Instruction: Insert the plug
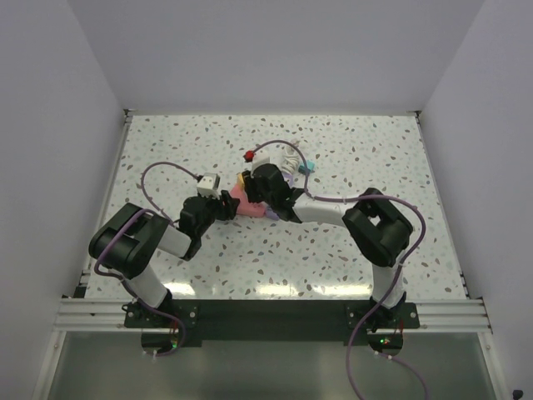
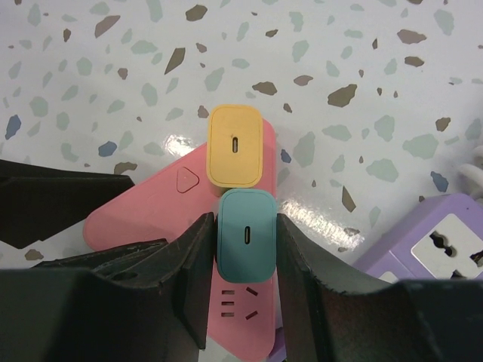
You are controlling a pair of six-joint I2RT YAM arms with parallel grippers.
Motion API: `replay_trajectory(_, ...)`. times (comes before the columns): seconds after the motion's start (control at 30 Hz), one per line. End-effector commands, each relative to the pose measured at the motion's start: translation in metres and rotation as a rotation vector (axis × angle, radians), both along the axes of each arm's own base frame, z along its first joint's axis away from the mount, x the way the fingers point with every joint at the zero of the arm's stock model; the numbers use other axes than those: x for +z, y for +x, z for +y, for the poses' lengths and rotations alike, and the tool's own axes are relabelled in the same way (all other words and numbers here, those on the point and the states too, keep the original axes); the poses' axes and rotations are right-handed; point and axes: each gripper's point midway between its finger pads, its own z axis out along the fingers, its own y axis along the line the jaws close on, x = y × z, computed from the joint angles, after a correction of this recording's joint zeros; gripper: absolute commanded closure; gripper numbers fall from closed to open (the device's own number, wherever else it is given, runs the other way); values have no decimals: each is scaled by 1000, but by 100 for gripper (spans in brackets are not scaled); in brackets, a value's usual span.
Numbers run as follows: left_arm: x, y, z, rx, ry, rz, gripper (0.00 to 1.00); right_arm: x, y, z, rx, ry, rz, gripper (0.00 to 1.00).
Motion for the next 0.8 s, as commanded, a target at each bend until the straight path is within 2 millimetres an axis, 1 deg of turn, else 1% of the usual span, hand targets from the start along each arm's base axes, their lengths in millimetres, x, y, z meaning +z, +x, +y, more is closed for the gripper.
replay_trajectory(0.0, 18, 9, -10, -27, -36, -60, 44, -64, -31, -10, 48, -124, 139, 100)
replay_trajectory(0.33, 19, 9, -10, -32, -37, -60, 44, -76, -45, -7, 67, -141, 161, 100)
replay_trajectory(0.47, 19, 10, -9, -28, -32, -62, 45, -82, -54, -4, 78, -168, 163, 100)
replay_trajectory(0.77, 19, 10, -10, -33, -30, -63, 46, -110, -79, -12, 80, -210, 220, 100)
